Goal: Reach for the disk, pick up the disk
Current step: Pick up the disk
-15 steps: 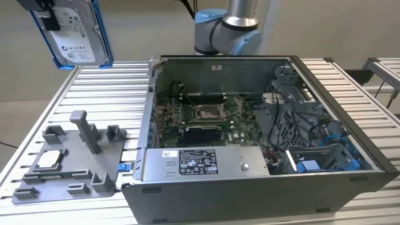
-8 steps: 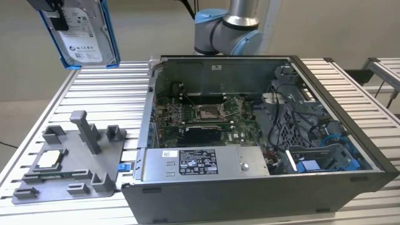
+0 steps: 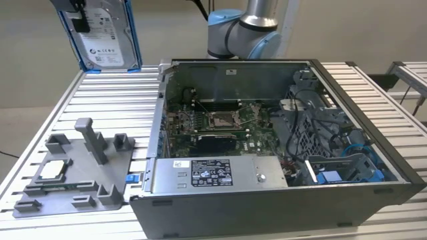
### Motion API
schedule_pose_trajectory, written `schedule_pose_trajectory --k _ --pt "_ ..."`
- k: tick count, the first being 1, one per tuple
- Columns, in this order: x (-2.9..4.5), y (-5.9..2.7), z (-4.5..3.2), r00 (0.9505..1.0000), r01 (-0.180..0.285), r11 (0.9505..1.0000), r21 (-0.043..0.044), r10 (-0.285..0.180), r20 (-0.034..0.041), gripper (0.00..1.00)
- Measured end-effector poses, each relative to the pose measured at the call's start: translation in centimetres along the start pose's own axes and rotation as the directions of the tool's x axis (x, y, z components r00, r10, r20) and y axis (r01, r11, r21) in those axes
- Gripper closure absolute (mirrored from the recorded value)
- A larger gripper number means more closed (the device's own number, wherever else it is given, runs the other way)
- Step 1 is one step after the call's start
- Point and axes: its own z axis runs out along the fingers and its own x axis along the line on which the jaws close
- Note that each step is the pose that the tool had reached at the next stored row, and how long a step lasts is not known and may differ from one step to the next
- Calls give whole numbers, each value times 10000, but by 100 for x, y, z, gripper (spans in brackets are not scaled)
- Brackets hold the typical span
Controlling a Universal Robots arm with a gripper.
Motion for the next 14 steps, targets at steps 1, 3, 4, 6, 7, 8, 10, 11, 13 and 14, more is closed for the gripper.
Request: schedule_pose_trajectory --k 1,3,4,6,7,8,10,11,13,14 --pt "0 -32 -2 10000 0 10000 0 0 -1 100" --pt "0 -93 -4 10000 1 10000 -1 -1 0 100" --pt "1 -123 -5 10000 1 10000 -2 -1 0 100" --pt "1 -181 -8 10000 1 10000 -2 -1 0 100" --pt "1 -211 -9 10000 0 10000 -2 0 0 100" --pt "1 -240 -10 10000 0 10000 -3 0 0 100" --pt "1 -301 -13 10000 1 10000 -3 -1 0 100" --pt "1 -333 -14 10000 1 10000 -3 -1 0 100" --pt "1 -391 -17 10000 1 10000 -3 -1 0 100" --pt "1 -421 -18 10000 1 10000 -4 -1 0 100"
